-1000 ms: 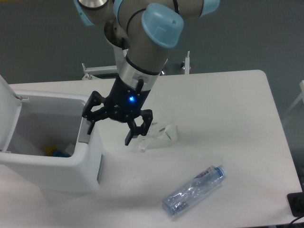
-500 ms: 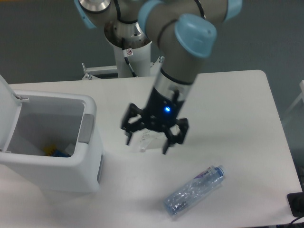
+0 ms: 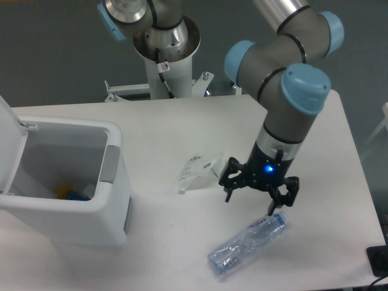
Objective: Open the trash can
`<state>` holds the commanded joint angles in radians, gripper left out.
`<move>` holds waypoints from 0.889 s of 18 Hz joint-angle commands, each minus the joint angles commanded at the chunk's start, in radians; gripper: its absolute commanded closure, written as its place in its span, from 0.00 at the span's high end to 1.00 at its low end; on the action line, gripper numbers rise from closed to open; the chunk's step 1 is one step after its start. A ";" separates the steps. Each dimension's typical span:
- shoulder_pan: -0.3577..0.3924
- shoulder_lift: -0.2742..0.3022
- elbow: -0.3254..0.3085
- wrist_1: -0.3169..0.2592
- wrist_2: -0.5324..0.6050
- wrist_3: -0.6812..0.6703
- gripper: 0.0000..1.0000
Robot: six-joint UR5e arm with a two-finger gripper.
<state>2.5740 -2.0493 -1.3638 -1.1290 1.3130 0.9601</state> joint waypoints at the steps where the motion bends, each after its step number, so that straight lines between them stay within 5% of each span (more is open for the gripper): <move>1: 0.002 -0.011 0.018 -0.003 0.002 0.015 1.00; 5: 0.015 -0.069 0.098 -0.012 0.080 0.135 1.00; 16: 0.037 -0.124 0.098 -0.028 0.270 0.391 1.00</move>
<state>2.6108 -2.1736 -1.2655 -1.1566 1.5828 1.3513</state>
